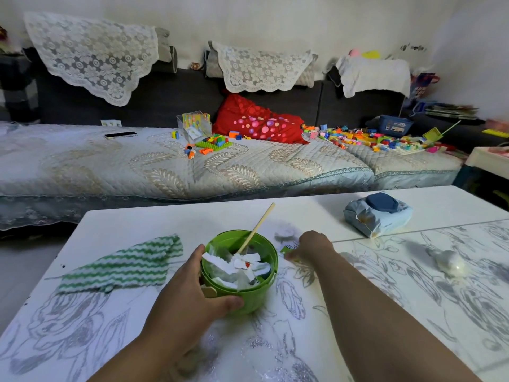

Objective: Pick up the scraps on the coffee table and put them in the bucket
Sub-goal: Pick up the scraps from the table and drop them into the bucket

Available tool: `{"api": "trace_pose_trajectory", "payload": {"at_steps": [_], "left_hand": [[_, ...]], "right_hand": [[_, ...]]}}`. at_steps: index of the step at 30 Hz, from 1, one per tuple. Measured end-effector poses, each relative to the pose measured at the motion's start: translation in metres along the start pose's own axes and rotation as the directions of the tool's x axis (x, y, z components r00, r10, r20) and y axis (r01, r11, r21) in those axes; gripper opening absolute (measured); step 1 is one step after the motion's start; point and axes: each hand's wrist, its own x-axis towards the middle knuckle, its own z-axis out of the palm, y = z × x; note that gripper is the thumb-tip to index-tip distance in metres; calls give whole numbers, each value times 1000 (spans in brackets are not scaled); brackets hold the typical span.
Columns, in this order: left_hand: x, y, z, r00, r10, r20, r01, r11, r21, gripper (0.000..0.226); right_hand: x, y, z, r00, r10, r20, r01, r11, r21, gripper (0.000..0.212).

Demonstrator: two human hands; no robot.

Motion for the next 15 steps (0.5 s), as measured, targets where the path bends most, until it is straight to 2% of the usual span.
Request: {"api": "trace_pose_trajectory", "payload": {"at_steps": [4, 8, 13, 15], "left_hand": [[0, -4, -2, 1000, -4, 10, 4, 1000, -23, 114], [-1, -3, -3, 1000, -10, 27, 11, 997, -75, 117], [-2, 3, -5, 999, -14, 47, 18, 996, -85, 117], [-2, 5, -6, 999, -18, 49, 22, 997, -75, 118]], "right_hand": [[1, 2, -9, 998, 33, 55, -28, 996, -82, 71], [-8, 14, -16, 993, 5, 116, 7, 995, -104, 54], [-29, 39, -13, 992, -44, 116, 26, 988, 151, 65], [-30, 43, -11, 993, -53, 110, 36, 988, 152, 45]]}}
